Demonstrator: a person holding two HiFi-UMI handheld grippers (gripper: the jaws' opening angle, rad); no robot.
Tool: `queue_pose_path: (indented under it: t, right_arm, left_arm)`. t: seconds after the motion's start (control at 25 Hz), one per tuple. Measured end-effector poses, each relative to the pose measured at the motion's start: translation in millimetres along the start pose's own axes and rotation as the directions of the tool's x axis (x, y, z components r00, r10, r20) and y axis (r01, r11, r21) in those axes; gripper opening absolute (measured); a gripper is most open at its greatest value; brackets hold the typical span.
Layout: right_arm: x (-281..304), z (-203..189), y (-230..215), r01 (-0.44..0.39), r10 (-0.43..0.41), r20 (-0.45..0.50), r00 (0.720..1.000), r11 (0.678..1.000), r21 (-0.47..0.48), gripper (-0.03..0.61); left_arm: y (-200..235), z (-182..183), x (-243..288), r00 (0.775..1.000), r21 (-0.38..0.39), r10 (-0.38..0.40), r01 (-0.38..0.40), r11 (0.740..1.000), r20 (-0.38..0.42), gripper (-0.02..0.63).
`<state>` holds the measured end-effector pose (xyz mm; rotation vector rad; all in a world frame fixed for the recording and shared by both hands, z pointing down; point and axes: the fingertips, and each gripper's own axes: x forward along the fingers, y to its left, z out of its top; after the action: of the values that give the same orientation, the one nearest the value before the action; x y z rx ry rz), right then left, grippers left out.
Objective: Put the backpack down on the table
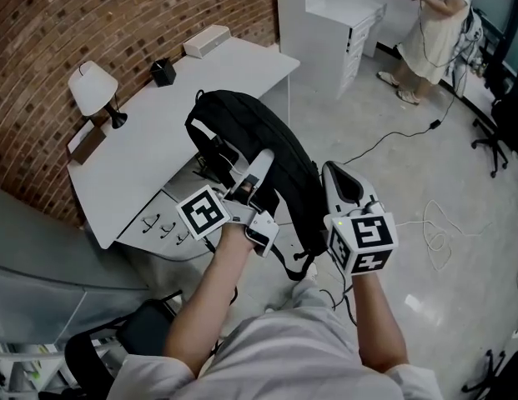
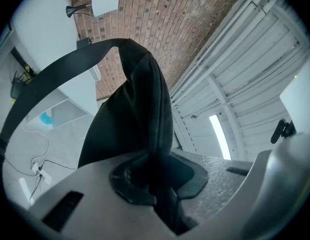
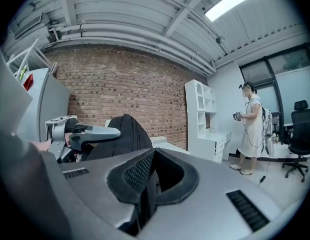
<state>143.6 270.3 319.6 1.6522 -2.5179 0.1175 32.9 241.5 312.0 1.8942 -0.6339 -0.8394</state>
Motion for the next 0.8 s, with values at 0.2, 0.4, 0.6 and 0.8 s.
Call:
queue_pose_path:
  t: [0.2, 0.4, 0.6, 0.8]
  right_arm:
    - [37.6, -1.9, -38.2, -0.022, 0.022, -0.016, 1.000, 1.000, 0.010, 0.002]
    - [63.7, -7.5, -74.6, -0.038, 0.039, -0.034, 0.999, 0.999, 0.023, 0.002]
    - [86.6, -11.8, -108.7, -0.064, 0.065, -0.048, 0.997, 0.997, 0.034, 0.002]
    - [103.0, -13.1, -137.0, -0.094, 0.096, -0.048, 0.994, 0.995, 0.045, 0.002]
  left_arm:
    - [24.6, 9.2, 40.6, 0.999, -0.008, 0.028, -0.028, 1.000, 0.018, 0.049]
    - [45.2, 10.0, 75.5, 0.998, -0.020, 0.048, -0.047, 0.999, 0.032, 0.049]
    - [62.1, 7.3, 109.4, 0.997, -0.025, 0.064, -0.063, 0.998, 0.046, 0.049]
    - [73.6, 4.3, 134.9, 0.995, -0.021, 0.080, -0.079, 0.997, 0.066, 0.049]
